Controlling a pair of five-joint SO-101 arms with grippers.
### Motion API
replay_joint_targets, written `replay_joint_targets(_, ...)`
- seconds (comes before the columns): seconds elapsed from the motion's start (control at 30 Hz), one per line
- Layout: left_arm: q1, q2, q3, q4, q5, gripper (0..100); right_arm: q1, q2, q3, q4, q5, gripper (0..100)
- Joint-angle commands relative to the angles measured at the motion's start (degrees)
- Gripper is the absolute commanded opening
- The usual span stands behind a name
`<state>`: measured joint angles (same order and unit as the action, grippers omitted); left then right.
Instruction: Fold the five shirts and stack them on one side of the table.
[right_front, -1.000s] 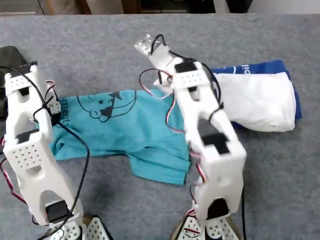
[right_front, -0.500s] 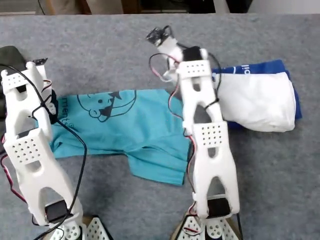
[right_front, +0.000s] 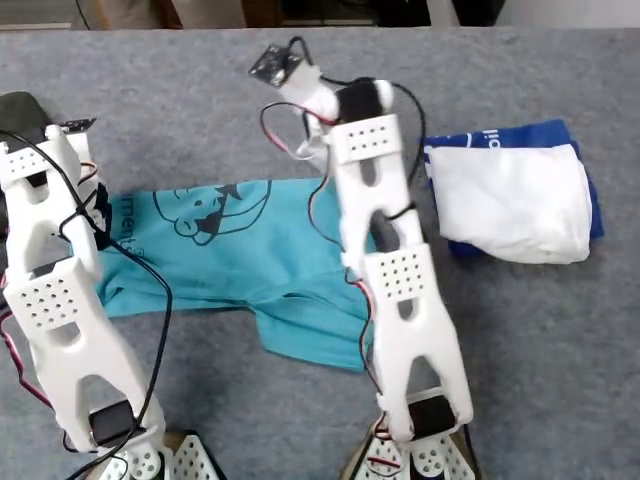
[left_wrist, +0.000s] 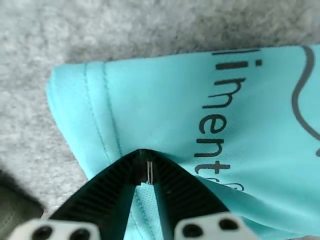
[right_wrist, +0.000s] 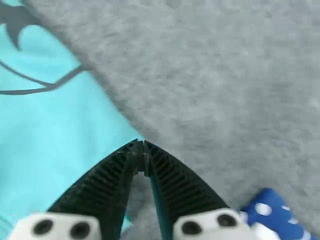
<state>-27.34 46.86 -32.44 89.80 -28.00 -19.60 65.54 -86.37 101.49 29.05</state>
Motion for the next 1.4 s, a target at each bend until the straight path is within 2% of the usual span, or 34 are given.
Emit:
replay_joint_targets(0.0,-1.8,0.2,0.8,-1.7,0.6,2,-2.2,-3.8,3.9,1.0,-2.3,0.2)
replay_joint_targets(0.17,-2.2,0.3,0.8,-1.7,0.6,2,-2.0,-3.0,9.9,0.4,-5.8,0.2)
replay_joint_targets(0.4,-2.2,0.1,0.8,-1.8,0.1,2,5.3,3.5,11.0,-7.2,-6.0,0.2)
replay_joint_targets(0.57,-1.8,-0.5,0.4,-1.0,-2.2,2,5.2,2.6,3.1,-2.2,-5.9,0.2)
replay_joint_targets(0.7,-1.8,-4.9,-6.0,7.7,-2.2,2,5.0,-1.4,-7.2,1.0,-4.9,0.2)
replay_joint_targets(0.77,-1.7,-7.6,-9.9,11.1,-2.1,2,5.1,-4.3,-6.7,1.0,-3.4,0.2)
replay_joint_targets(0.87,-2.3,-12.8,-10.1,11.1,-0.3,2,4.6,-10.6,0.1,1.1,-3.3,0.2)
replay_joint_targets(1.1,1.1,-27.1,16.0,10.6,-2.0,2,1.1,-32.0,32.0,0.8,-3.1,0.2)
replay_joint_targets(1.17,2.2,-30.7,25.1,6.0,-1.9,2,0.2,-36.3,40.9,-0.2,-3.1,0.2)
replay_joint_targets(1.27,2.1,-33.8,38.6,-5.5,-1.8,2,-0.1,-39.9,53.0,-5.8,-3.3,0.2)
replay_joint_targets(1.37,2.1,-33.8,46.9,-12.2,-1.6,2,0.1,-40.0,63.6,-12.2,-3.1,0.2)
